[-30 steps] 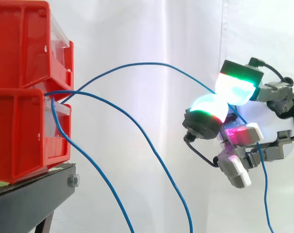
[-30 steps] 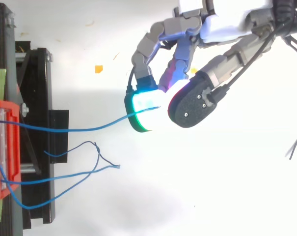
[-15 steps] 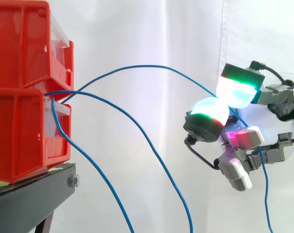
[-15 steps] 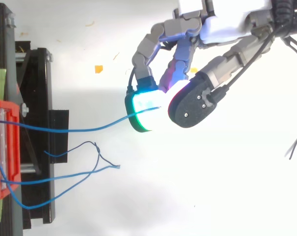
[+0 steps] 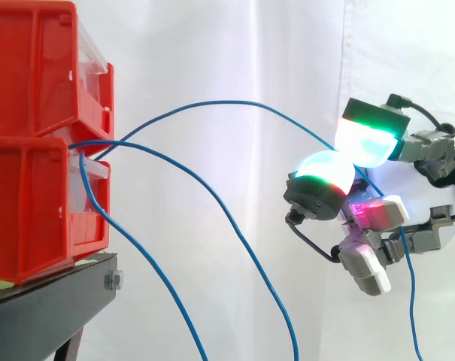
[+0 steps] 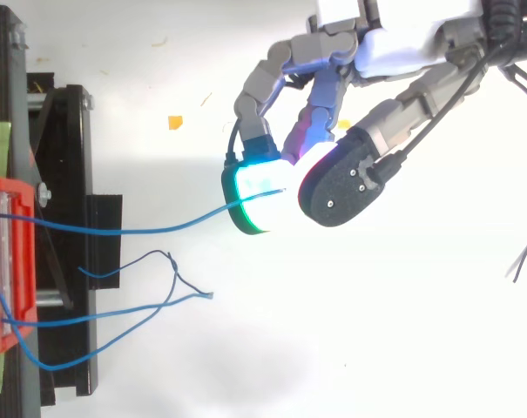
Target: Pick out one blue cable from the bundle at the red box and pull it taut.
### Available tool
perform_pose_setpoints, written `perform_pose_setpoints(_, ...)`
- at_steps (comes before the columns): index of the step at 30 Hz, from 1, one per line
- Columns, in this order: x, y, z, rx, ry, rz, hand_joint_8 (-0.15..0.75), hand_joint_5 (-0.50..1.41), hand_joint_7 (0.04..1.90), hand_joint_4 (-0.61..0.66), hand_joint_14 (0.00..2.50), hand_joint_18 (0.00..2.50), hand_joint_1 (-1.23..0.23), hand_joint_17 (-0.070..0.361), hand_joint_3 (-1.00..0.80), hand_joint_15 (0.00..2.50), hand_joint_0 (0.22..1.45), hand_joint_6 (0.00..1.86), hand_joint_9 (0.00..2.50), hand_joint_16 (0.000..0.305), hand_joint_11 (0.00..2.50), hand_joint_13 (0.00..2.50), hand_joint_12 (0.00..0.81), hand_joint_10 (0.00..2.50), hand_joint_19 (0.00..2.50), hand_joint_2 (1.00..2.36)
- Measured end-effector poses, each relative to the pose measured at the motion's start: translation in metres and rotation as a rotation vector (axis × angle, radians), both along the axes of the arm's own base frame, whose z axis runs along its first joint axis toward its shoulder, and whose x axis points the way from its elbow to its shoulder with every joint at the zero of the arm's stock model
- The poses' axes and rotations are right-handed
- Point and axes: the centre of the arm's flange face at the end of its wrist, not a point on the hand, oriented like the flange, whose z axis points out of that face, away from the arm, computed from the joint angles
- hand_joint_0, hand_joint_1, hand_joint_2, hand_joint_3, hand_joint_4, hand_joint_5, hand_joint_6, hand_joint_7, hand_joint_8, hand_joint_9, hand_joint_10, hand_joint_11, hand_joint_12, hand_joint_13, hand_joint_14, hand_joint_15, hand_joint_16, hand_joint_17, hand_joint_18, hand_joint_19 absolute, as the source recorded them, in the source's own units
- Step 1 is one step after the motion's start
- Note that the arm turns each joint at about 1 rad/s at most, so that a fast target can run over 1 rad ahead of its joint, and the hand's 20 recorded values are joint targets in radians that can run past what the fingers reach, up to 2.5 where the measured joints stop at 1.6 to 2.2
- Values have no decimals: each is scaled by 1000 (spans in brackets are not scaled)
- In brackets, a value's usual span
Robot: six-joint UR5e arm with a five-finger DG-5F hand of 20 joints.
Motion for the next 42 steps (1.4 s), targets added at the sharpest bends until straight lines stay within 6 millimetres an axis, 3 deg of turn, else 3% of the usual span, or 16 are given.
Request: perform_pose_setpoints(42, 0, 0, 0, 0, 0, 0, 265, -38, 825, -110, 20, 813, -754, 125, -154, 527, 596, 892, 1237, 56, 535, 895, 387, 18, 565, 1007)
